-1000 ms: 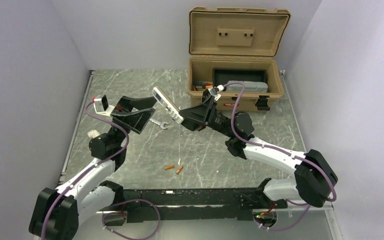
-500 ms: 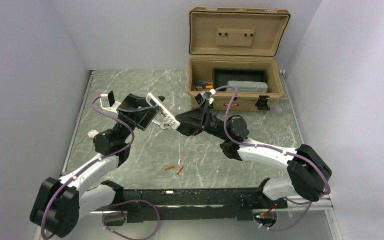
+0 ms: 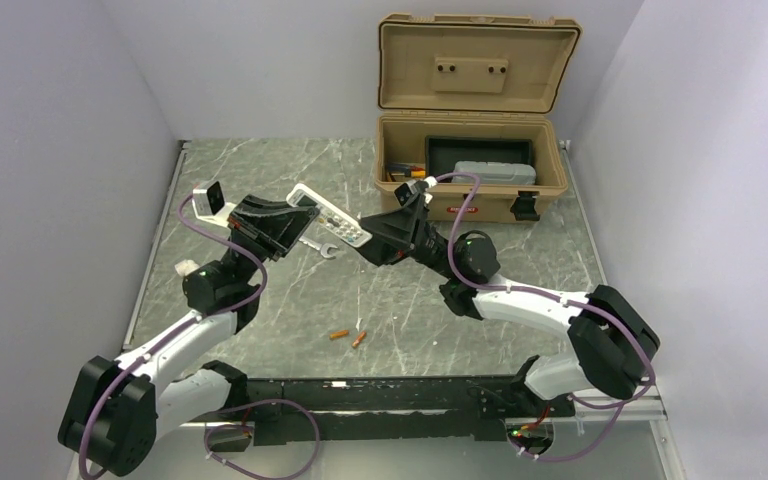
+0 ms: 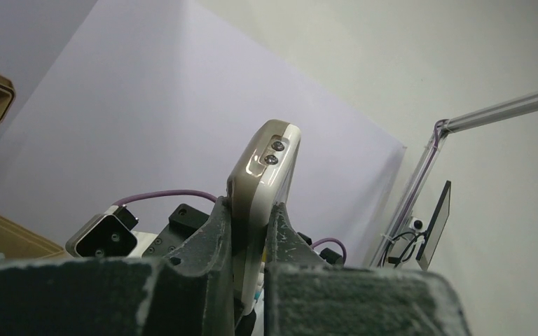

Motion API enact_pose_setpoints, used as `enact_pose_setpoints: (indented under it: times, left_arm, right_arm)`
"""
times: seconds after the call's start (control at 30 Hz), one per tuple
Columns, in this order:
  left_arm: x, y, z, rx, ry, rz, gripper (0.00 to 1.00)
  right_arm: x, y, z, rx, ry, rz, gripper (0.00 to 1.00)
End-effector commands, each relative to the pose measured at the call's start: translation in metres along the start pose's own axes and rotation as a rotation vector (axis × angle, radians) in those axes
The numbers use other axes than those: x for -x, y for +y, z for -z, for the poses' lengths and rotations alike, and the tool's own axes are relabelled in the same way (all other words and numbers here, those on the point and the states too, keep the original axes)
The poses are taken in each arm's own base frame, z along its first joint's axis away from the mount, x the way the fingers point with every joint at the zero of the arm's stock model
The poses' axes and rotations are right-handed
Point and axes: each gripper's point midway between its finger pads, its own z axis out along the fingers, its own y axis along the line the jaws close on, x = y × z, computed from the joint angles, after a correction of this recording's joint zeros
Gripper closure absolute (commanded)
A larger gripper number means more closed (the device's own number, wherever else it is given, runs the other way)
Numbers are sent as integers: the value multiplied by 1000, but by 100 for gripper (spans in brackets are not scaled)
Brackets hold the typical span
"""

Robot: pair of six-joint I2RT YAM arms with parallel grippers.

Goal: Load the batteries into the remote control
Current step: Adjust the remote control.

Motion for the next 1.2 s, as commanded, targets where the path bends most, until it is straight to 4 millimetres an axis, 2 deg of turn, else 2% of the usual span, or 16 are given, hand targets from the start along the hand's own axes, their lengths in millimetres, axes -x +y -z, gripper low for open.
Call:
enact_pose_setpoints:
  times: [0.0, 0.07, 0.13, 0.23, 0.3, 0.53, 0.7, 0.8, 0.83, 0.93, 1.07, 1.17]
  left_arm:
    - [2, -19, -4, -79, 1, -70, 100]
    - [2, -18, -3, -68, -2, -71, 100]
    - [2, -17, -1, -61, -3, -71, 100]
    - [3, -16, 0, -59, -12, -70, 100]
    - [3, -16, 0, -60, -16, -64, 100]
    - [2, -15, 3, -40, -12, -60, 100]
    - [-5, -4, 7, 24, 19, -35, 100]
    - [-17, 18, 13, 152, 86, 10, 100]
    - [-23, 27, 15, 214, 124, 19, 100]
    - [-35, 50, 24, 421, 222, 13, 100]
    - [-33, 53, 33, 569, 259, -24, 100]
    - [-37, 58, 36, 639, 293, 19, 100]
  right_arm:
    - [-11, -3, 1, 17, 49, 86, 86]
    - [-9, -6, 4, 8, 43, 91, 76]
    - [-7, -10, 7, -3, 35, 95, 72]
    - [-5, -11, 9, -13, 28, 113, 51]
    - [-4, -12, 11, -23, 28, 136, 41]
    - [14, -13, 26, -70, -26, 259, 22]
    - [32, -5, 40, -111, -63, 459, 16]
    - [44, -10, 45, -248, -60, 710, 12]
    - [49, -18, 49, -331, -46, 813, 11]
    - [53, -22, 60, -464, -5, 1039, 10]
    - [44, -17, 70, -447, 35, 1142, 9]
    - [37, -25, 74, -458, 97, 1140, 10]
